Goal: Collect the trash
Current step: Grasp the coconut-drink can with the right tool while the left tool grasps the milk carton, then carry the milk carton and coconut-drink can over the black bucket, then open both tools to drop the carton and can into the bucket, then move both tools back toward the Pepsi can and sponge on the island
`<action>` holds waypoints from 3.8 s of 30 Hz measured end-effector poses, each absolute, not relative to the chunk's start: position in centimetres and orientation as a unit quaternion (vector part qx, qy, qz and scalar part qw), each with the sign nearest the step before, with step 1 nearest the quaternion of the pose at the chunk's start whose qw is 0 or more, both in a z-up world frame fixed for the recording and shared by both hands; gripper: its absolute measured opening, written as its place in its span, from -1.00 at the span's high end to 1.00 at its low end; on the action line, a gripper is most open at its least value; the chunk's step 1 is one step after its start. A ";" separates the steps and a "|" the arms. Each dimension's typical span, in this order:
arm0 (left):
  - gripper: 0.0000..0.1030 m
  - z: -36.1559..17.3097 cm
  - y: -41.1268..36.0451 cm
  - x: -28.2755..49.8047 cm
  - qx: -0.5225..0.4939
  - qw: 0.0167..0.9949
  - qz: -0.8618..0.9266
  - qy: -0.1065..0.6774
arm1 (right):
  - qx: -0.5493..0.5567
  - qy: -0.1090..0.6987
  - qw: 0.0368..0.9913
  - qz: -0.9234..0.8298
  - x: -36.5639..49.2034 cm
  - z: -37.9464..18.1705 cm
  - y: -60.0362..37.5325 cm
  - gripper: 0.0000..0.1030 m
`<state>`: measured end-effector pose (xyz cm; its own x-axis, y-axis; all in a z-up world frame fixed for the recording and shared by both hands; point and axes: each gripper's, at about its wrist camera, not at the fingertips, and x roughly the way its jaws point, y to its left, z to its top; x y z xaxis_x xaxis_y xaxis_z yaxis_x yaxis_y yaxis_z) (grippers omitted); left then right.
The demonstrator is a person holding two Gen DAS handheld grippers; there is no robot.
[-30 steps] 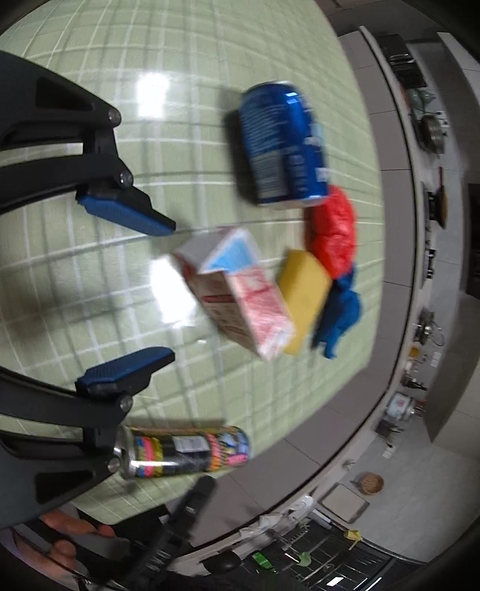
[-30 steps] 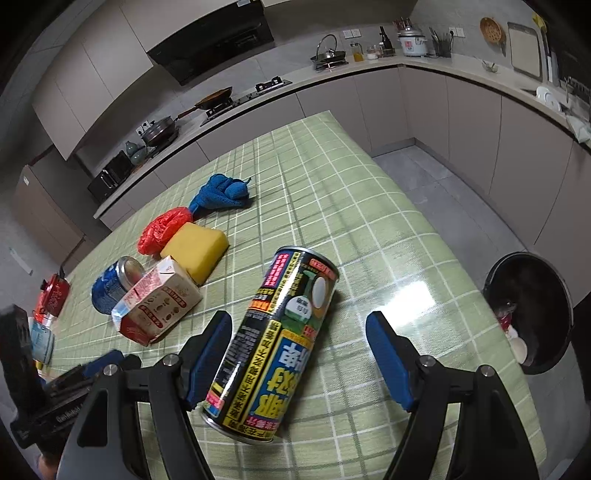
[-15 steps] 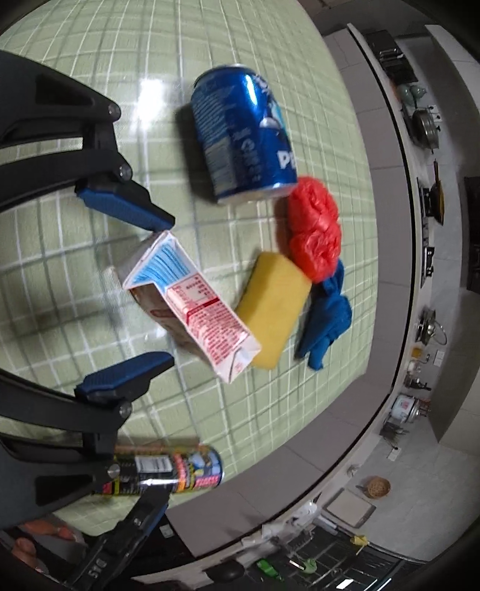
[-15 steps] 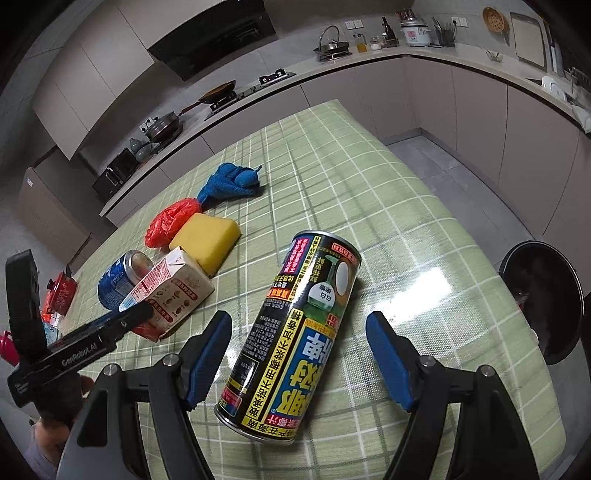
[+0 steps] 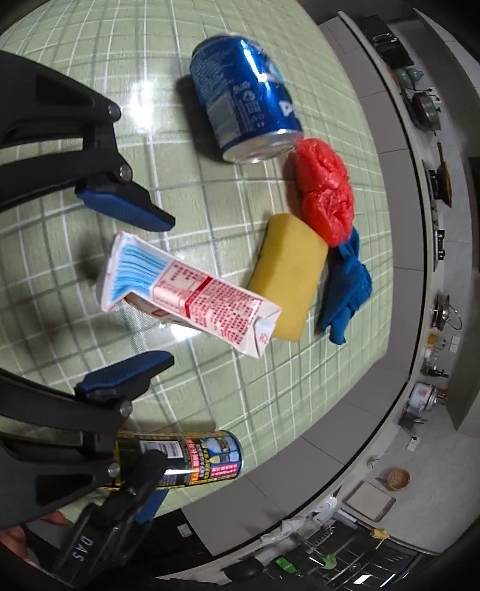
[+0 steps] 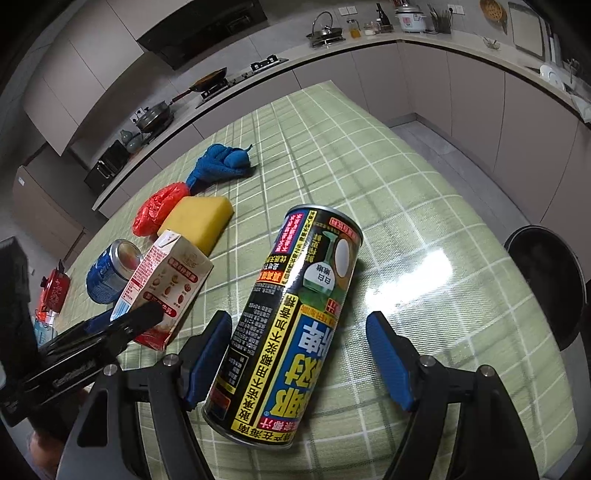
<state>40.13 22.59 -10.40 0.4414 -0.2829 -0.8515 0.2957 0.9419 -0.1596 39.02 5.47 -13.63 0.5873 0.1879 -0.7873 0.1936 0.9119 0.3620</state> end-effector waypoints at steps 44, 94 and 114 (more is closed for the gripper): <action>0.52 -6.9 17.4 34.8 -0.073 0.853 -0.237 0.459 | 0.216 0.423 0.880 0.009 34.1 -10.7 -1.4 -0.07; 0.13 -9.5 -16.7 31.1 -0.070 0.777 -0.256 0.570 | 0.255 0.464 0.847 -0.059 31.8 -18.4 -36.2 -0.34; -0.15 -5.9 20.8 33.2 -0.084 0.857 -0.082 0.501 | 0.209 0.416 0.882 0.068 34.7 -8.3 -2.6 -0.53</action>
<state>33.18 20.84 -5.94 0.4845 -0.2257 -0.8452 0.0570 0.9722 -0.2270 34.75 -2.57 -8.29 0.6441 0.2944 -0.7060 0.0533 0.9034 0.4254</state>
